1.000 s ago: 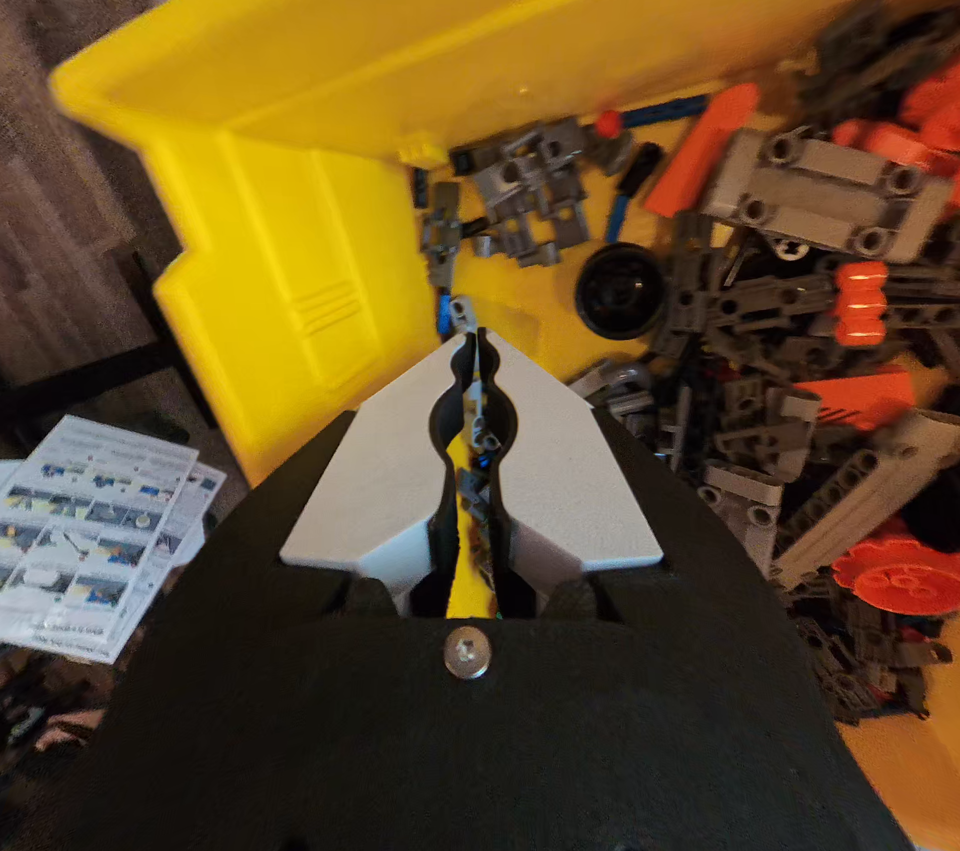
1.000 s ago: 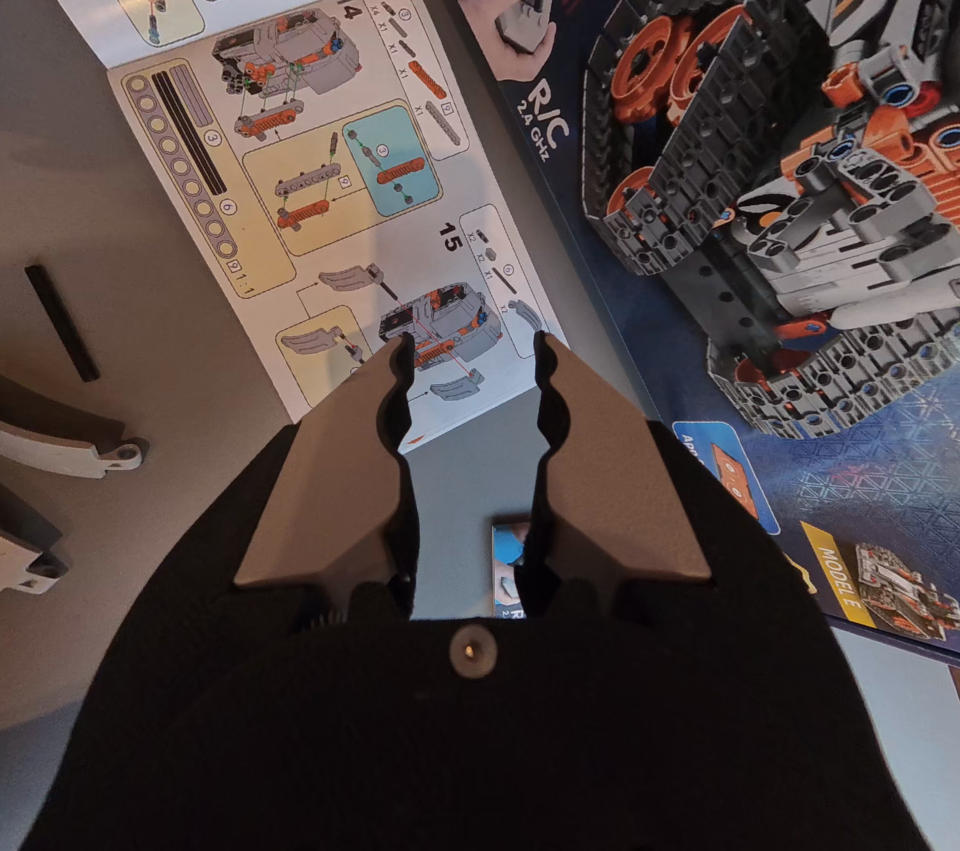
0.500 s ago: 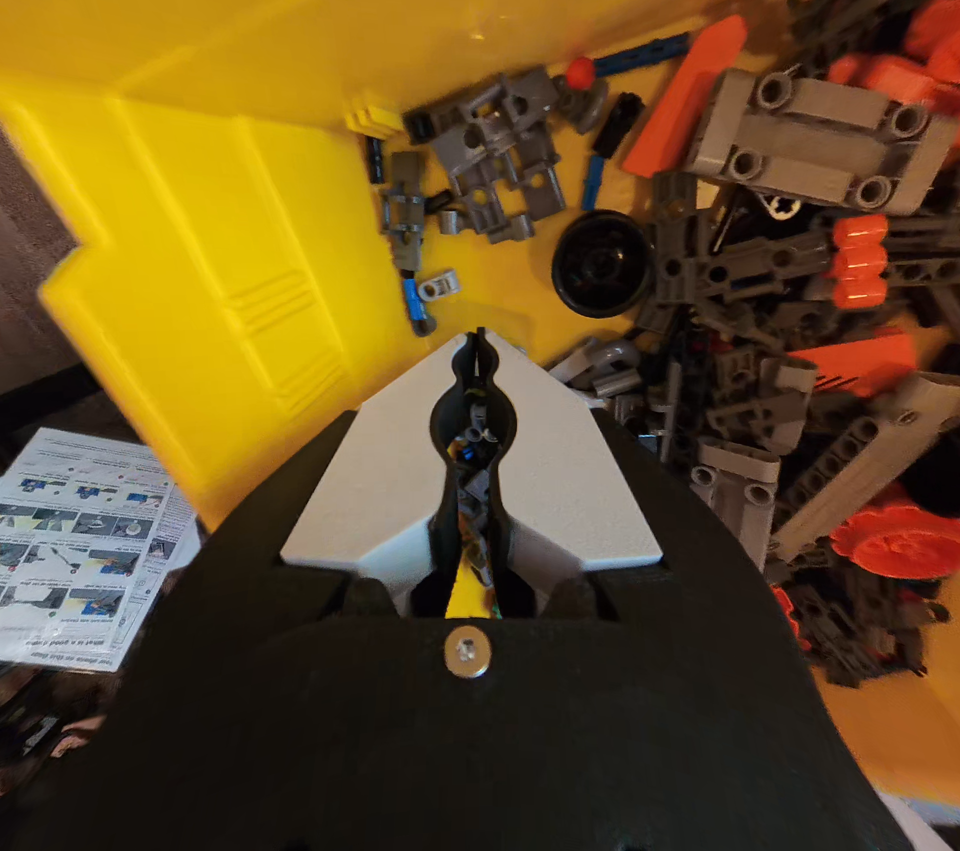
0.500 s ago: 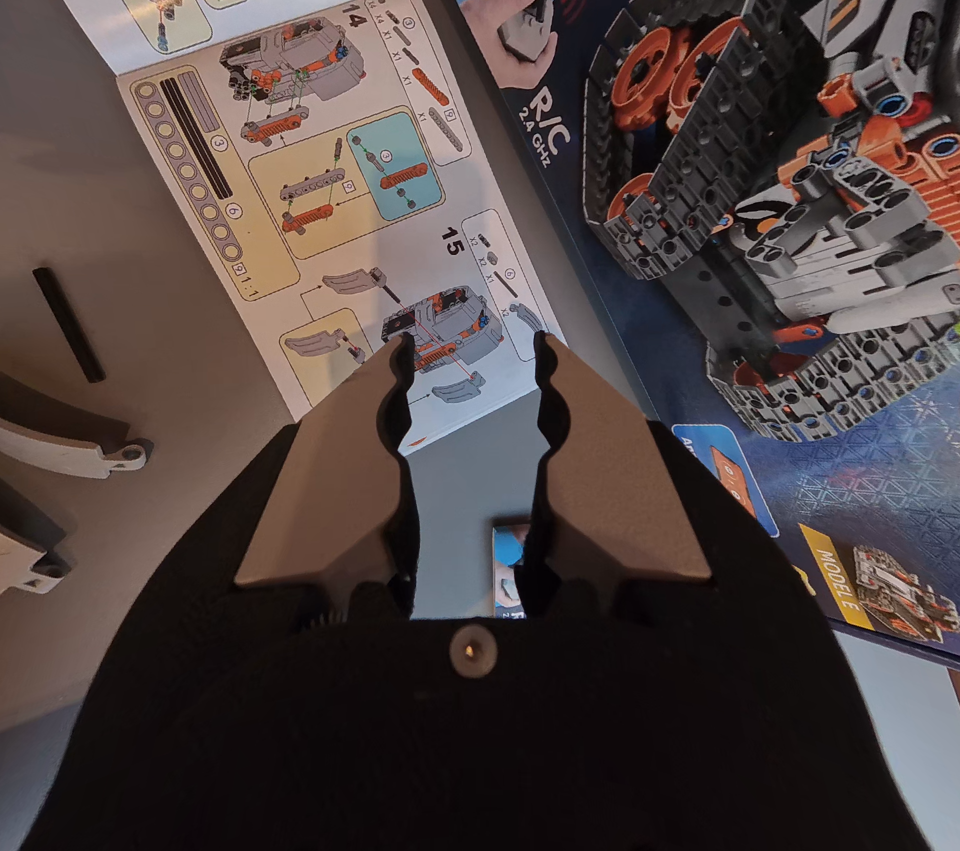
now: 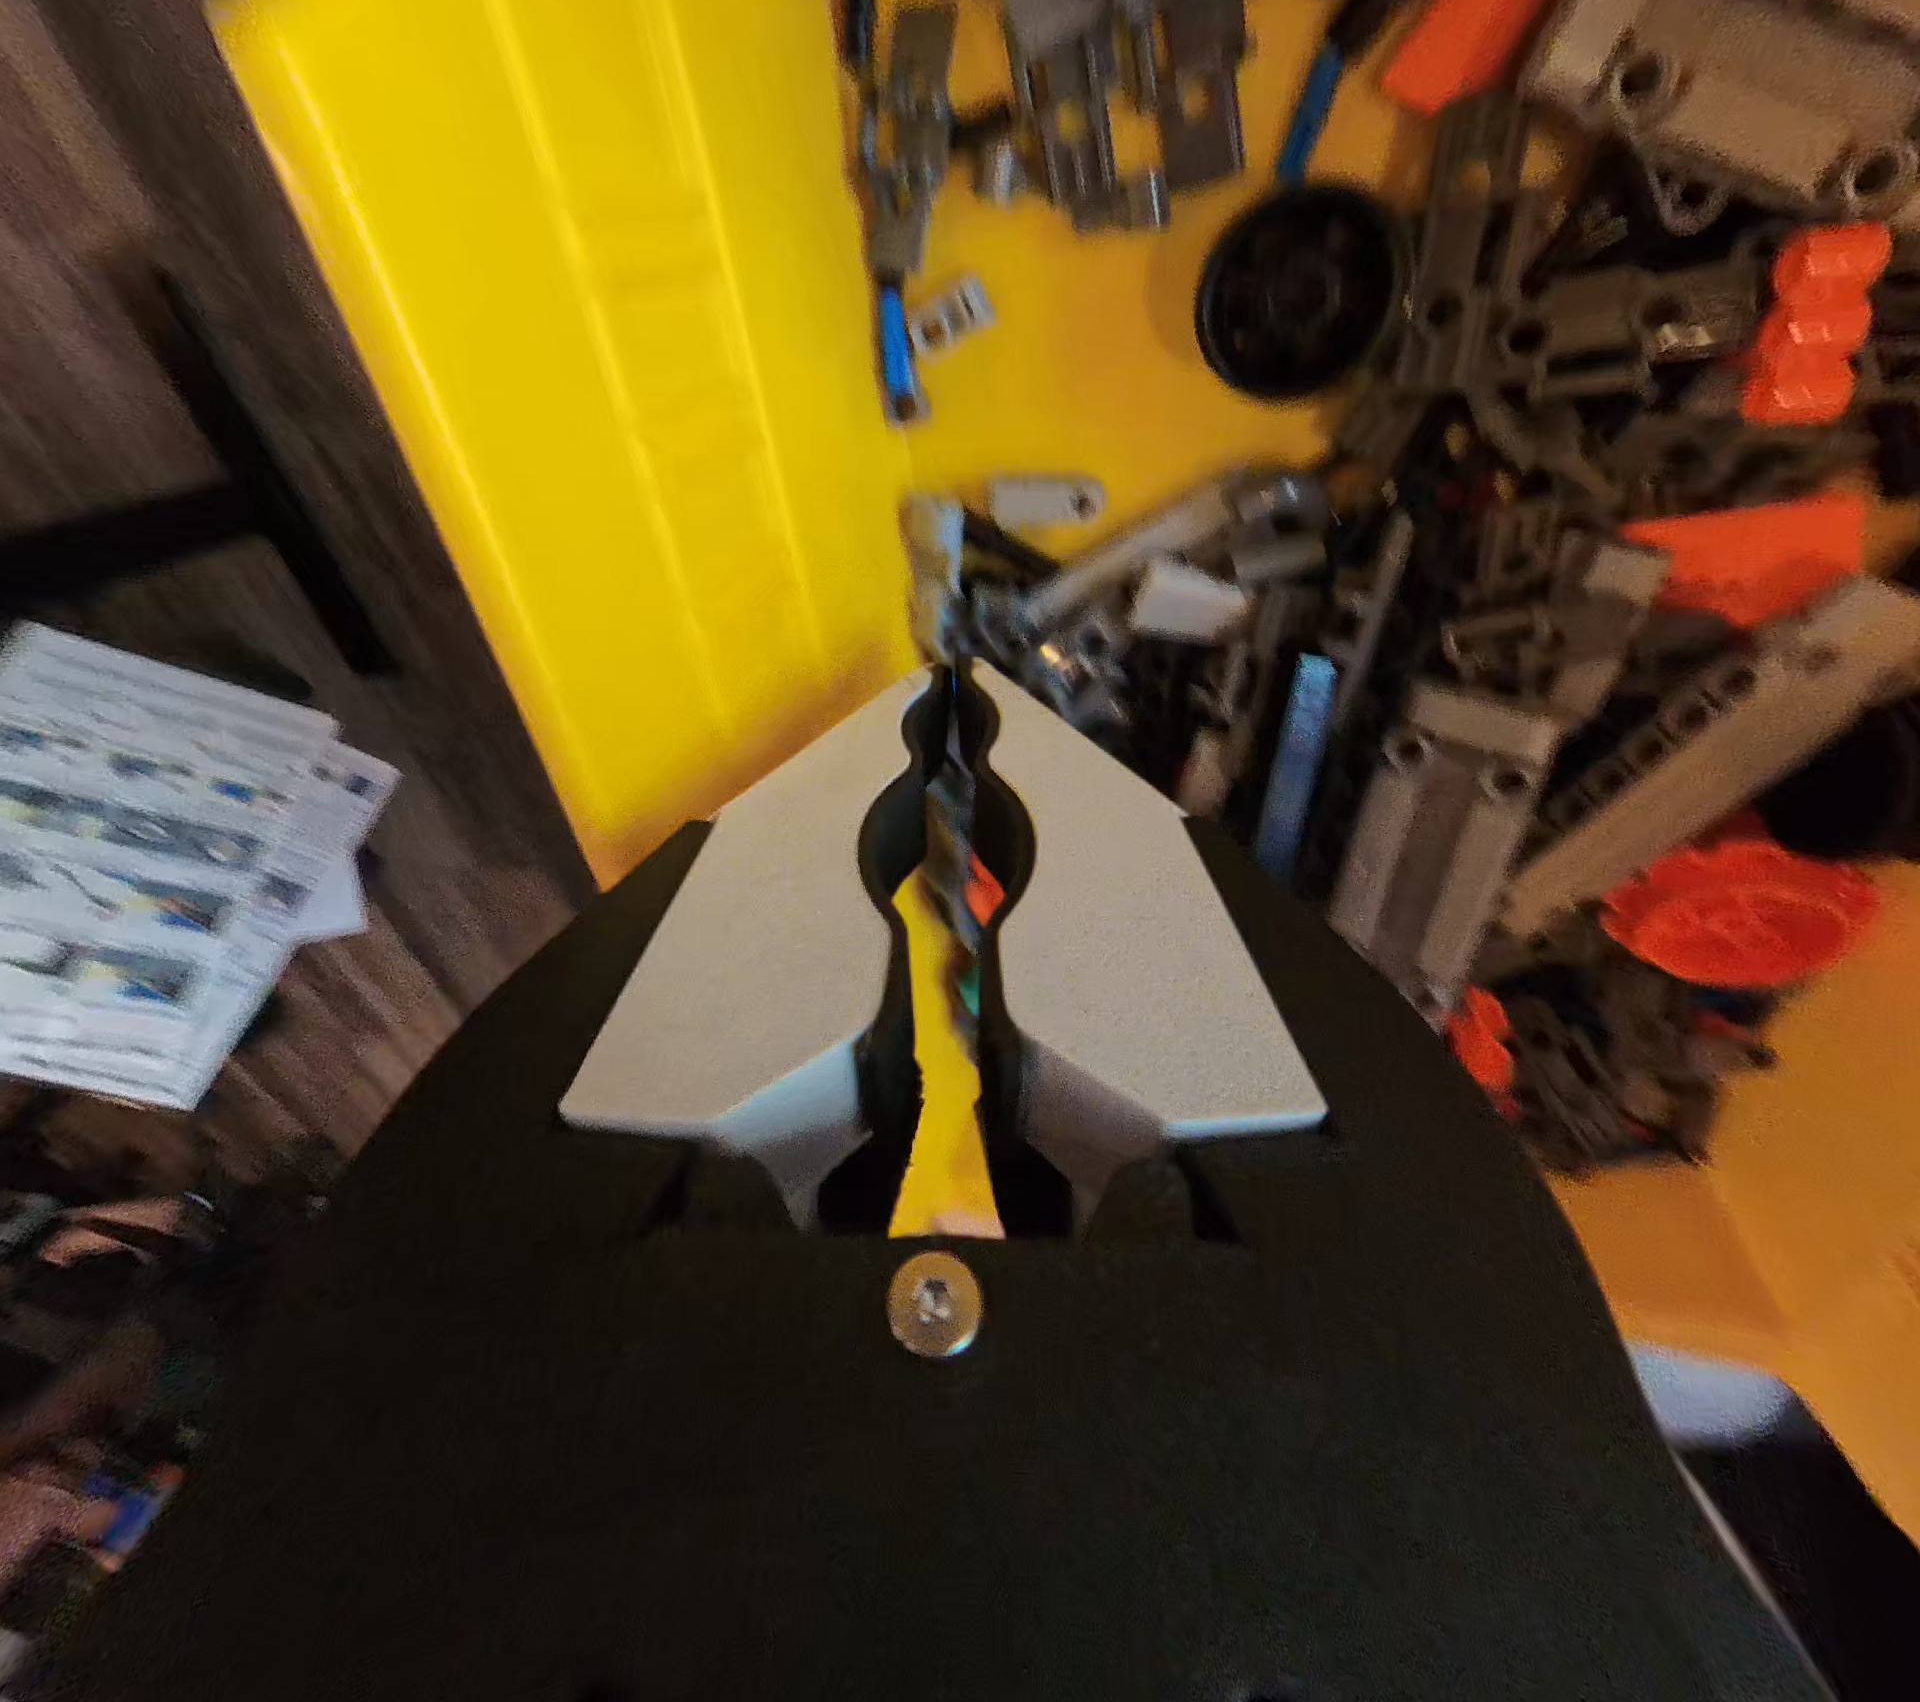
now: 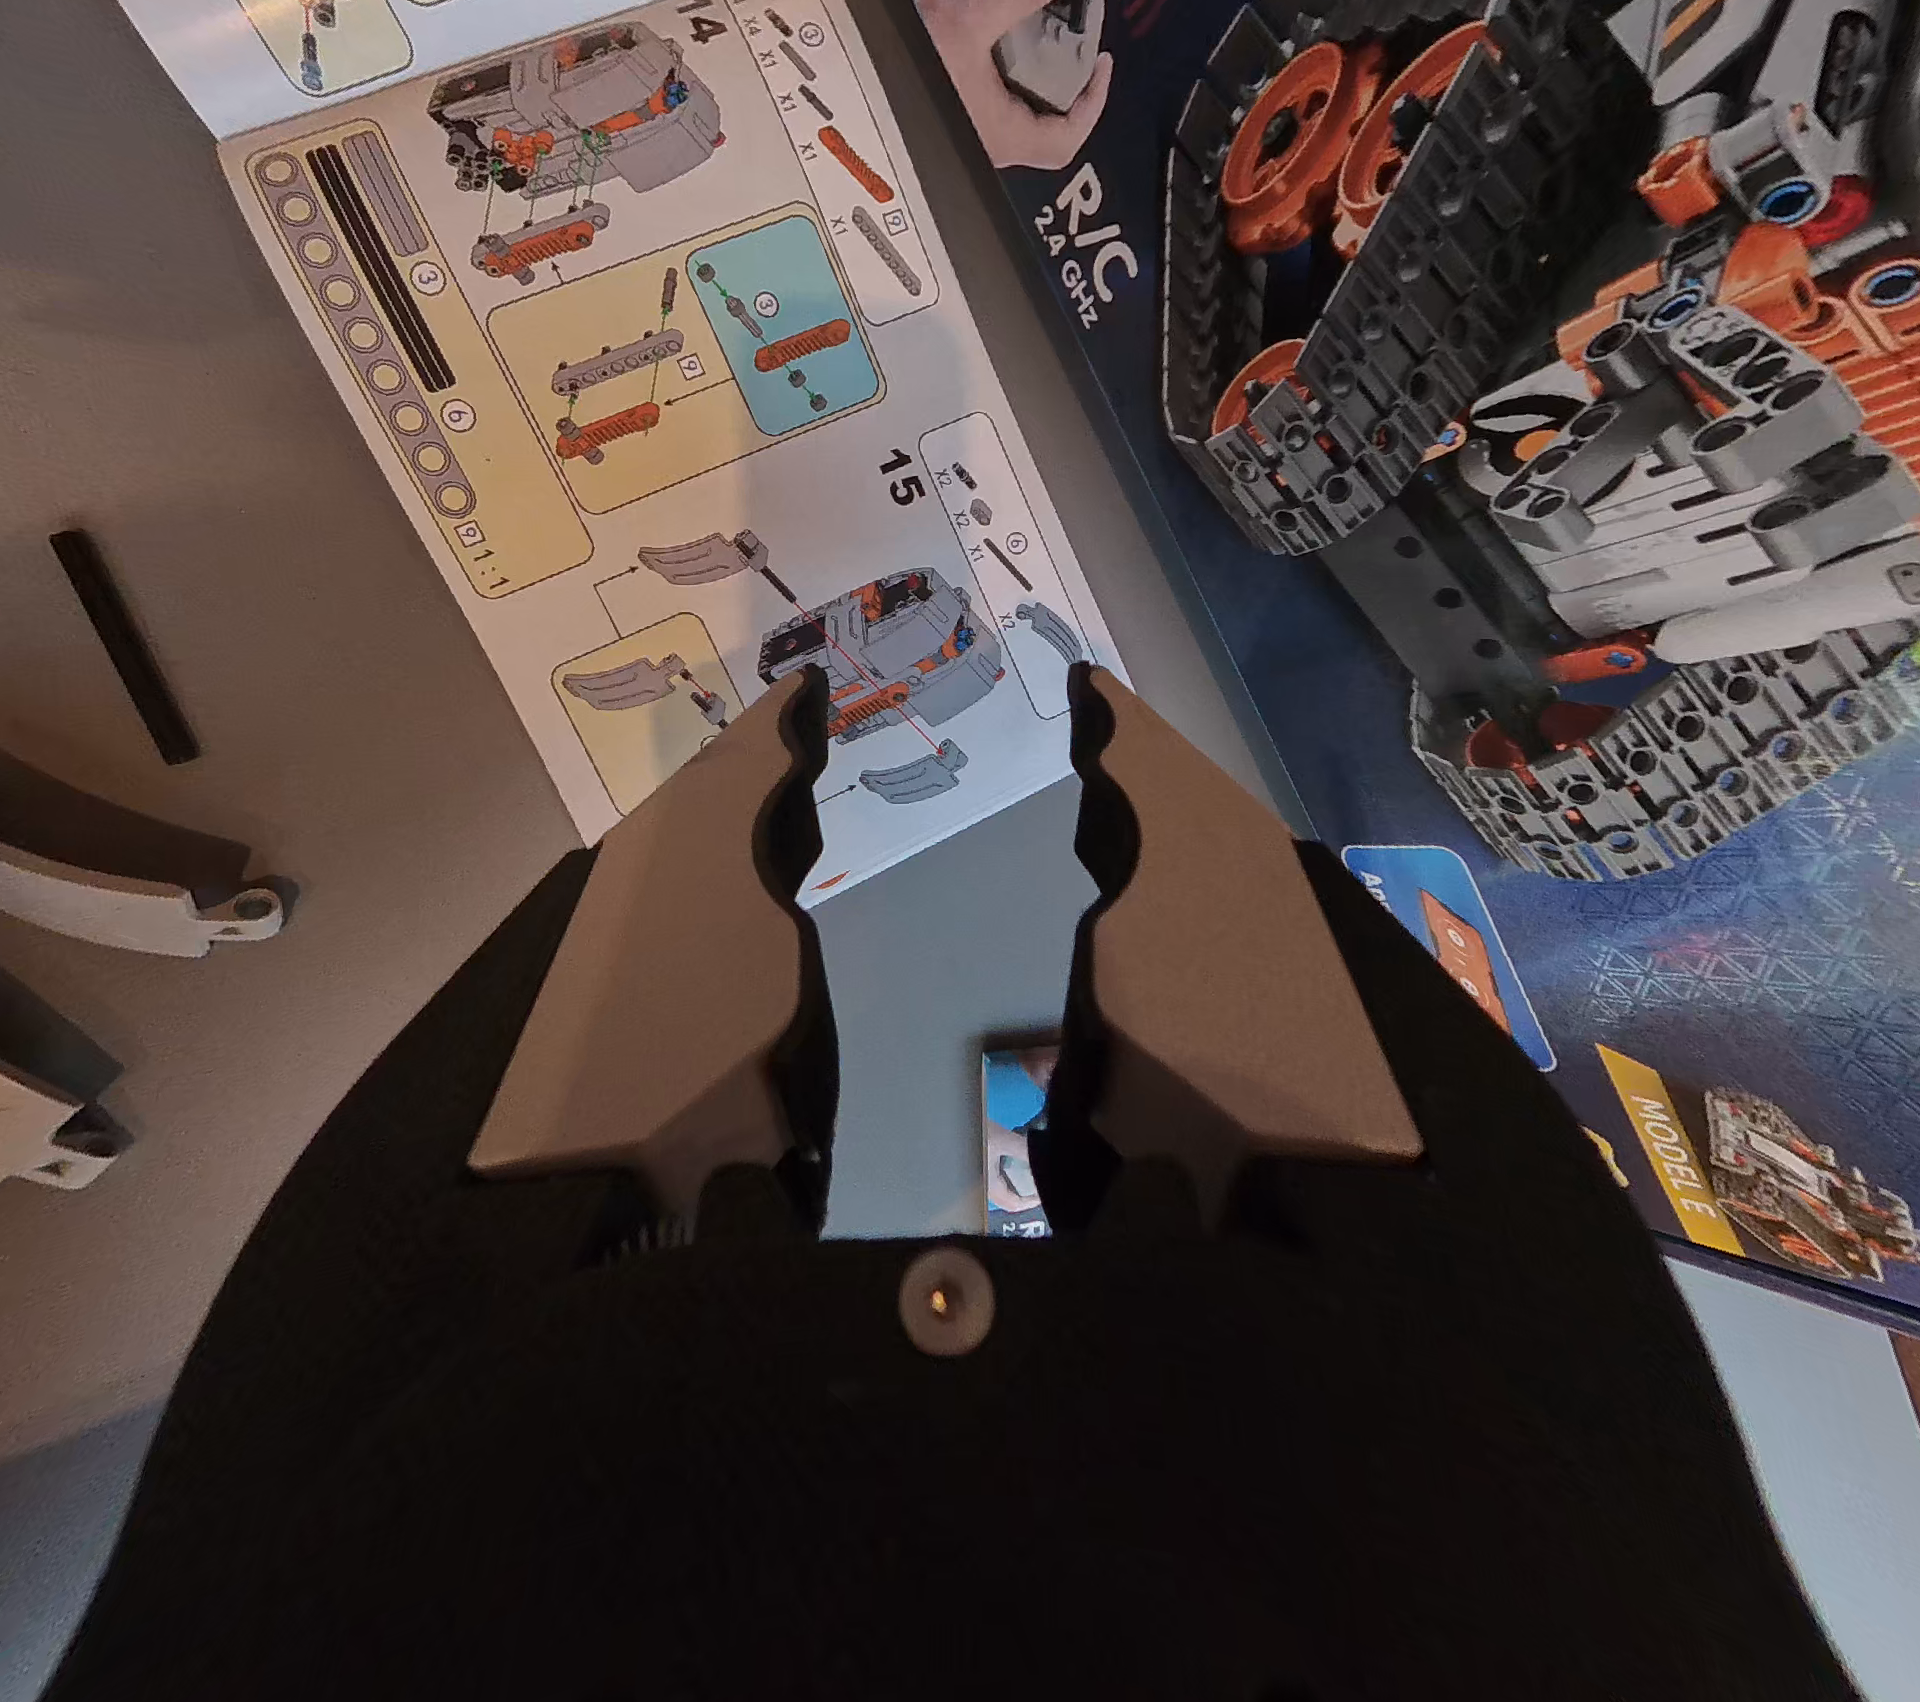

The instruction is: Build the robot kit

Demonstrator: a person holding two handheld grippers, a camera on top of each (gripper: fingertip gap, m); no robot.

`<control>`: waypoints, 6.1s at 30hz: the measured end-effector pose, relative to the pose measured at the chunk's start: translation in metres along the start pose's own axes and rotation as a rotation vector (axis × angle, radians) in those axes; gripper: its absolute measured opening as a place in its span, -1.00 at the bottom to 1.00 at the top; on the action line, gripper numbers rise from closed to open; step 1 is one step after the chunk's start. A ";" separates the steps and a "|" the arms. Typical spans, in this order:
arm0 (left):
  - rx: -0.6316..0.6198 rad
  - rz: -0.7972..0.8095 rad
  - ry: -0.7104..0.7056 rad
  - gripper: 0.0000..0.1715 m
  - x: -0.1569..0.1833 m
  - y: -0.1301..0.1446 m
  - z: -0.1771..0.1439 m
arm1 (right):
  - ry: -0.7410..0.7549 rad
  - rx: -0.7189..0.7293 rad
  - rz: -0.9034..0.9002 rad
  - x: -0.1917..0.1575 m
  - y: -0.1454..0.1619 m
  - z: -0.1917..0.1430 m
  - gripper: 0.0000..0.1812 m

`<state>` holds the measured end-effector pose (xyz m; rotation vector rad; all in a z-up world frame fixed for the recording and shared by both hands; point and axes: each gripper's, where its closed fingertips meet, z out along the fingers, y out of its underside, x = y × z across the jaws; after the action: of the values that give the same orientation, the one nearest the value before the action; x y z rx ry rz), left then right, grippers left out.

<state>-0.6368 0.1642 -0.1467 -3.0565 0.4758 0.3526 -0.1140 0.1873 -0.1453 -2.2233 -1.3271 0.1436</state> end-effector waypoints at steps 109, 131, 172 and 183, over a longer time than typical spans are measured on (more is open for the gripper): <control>1.779 -0.592 0.334 -0.15 -0.091 0.092 -0.320 | -0.414 -0.050 -0.925 -0.261 -0.388 0.193 -0.71; 1.793 -0.569 0.367 -0.19 -0.086 0.088 -0.324 | -0.668 -0.049 -0.788 -0.326 -0.396 0.183 -0.82; 1.812 -0.551 0.388 -0.20 -0.082 0.088 -0.328 | -0.713 -0.084 -0.698 -0.296 -0.383 0.163 -0.68; 1.808 -0.536 0.397 -0.20 -0.079 0.087 -0.329 | -0.833 0.108 -1.000 -0.389 -0.368 0.151 -0.24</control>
<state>-0.6649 0.0846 0.1921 -1.3111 -0.1026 -0.4836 -0.6541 0.0550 -0.1590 -1.1655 -2.6088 0.7749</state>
